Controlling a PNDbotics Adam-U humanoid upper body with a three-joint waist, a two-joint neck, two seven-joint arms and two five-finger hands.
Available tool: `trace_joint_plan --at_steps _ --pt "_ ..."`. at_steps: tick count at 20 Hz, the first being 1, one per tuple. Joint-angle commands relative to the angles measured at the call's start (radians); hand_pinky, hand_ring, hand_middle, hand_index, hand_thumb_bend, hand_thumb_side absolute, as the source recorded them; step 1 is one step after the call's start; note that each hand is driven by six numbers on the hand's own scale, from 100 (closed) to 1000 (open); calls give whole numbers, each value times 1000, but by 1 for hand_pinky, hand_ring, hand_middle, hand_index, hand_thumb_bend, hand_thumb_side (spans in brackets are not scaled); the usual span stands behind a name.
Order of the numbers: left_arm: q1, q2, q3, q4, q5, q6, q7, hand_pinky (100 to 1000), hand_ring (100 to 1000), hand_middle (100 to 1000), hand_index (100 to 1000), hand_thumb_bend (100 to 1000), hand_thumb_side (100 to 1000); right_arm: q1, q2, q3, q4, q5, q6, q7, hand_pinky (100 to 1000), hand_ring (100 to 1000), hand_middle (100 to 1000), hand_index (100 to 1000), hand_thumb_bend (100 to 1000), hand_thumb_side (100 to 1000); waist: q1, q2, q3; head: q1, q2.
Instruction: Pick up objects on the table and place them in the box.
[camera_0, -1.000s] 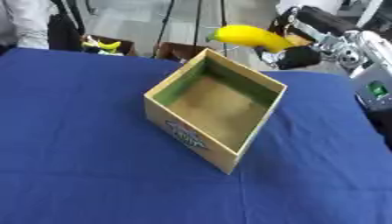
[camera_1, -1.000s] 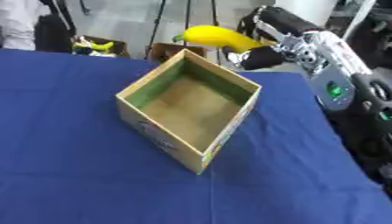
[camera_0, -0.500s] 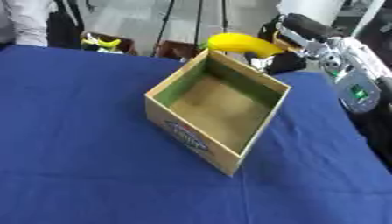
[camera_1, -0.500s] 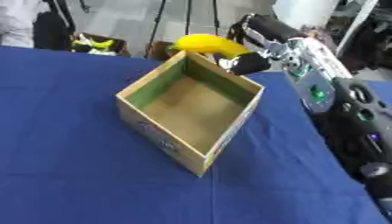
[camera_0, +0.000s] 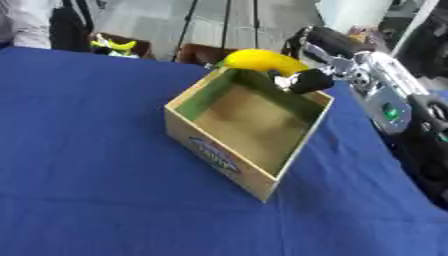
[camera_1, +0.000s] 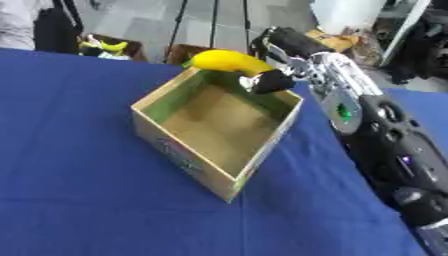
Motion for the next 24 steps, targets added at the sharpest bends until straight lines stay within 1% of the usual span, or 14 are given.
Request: trace_joint_plan --at_steps 1,2,8,10,18,24 --pt "-10 5 -1 -15 -6 -1 -5 176 257 328 490 100 1000 -15 -16 0 -6 7 -8 6 705 739 461 584 100 575 3 -16 4 -3 -17" --pt "-10 4 -1 -15 -6 -2 -5 176 257 329 490 100 1000 -13 -15 2 -6 8 -9 8 705 739 462 583 100 585 2 -14 6 -3 -17" --pt "-15 2 -1 -15 -5 -6 -7 177 258 331 492 100 1000 1 -4 10 3 11 -11 17 705 739 466 583 100 581 3 -5 24 -1 -25" --pt "-15 1 -1 -15 -5 -6 -8 177 259 331 492 100 1000 3 -5 16 5 17 -19 24 706 744 471 584 100 579 1 -3 27 -1 -25" --pt "-19 1 -1 -15 -9 -6 -11 178 259 332 494 100 1000 31 -44 20 -21 20 -74 106 713 771 499 594 100 576 -7 3 32 0 -23" --pt "-20 0 0 -15 -10 -6 -13 179 260 333 495 100 1000 31 -47 22 -23 20 -98 163 724 794 533 627 100 590 -10 6 35 -1 -24"
